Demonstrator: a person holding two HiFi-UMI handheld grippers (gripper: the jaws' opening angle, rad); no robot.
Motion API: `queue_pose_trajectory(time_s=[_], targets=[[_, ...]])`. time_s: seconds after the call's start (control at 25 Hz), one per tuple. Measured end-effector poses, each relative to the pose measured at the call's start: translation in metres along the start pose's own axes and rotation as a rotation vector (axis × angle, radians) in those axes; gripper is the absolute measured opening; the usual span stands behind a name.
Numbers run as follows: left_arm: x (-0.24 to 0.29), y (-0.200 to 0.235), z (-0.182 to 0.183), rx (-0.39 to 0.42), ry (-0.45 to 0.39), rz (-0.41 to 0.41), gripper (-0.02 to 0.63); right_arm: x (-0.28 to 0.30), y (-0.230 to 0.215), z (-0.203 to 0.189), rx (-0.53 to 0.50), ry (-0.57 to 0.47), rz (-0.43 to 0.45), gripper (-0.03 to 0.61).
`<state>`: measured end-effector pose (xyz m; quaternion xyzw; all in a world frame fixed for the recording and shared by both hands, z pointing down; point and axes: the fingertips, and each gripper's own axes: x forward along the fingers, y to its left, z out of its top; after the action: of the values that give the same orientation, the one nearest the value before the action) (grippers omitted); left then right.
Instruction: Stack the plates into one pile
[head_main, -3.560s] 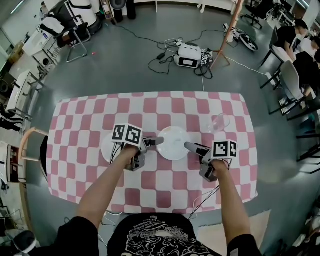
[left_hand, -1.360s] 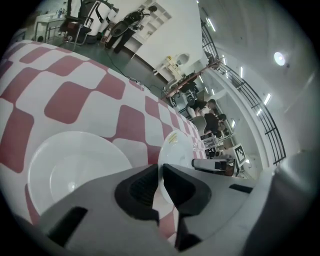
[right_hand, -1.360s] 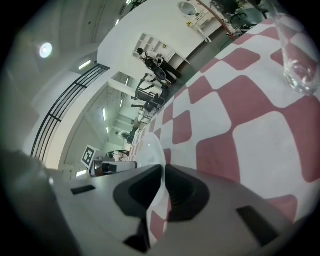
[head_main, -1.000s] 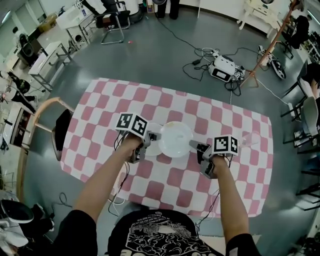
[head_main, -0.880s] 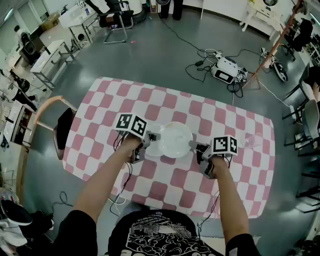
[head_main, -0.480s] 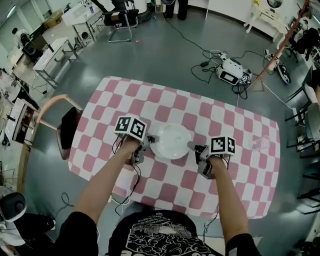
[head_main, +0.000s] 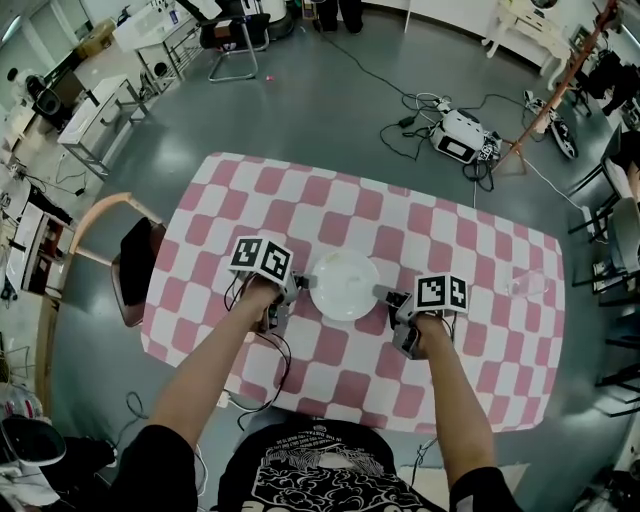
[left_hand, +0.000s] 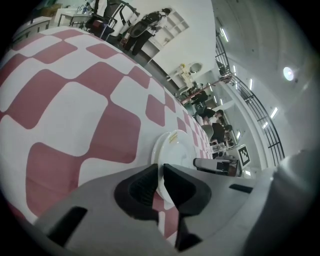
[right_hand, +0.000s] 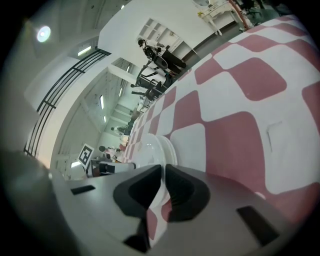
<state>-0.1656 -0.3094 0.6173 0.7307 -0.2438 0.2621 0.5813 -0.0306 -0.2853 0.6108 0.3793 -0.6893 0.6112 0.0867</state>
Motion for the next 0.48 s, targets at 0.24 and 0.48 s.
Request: queue_pose_trajectory(time_s=[0.24,0.48], targets=[[0.0014,0.0001,0.0007,0.010,0.013,-0.017,0.041,-0.0010,0.0004,0.0002,-0.001,-0.004,-0.010,0.034],[0.0011,-0.0015,-0.0003,0.021,0.012,-0.017,0.054,-0.0020,0.0019,-0.0001,-0.038,0.005,-0.008,0.048]])
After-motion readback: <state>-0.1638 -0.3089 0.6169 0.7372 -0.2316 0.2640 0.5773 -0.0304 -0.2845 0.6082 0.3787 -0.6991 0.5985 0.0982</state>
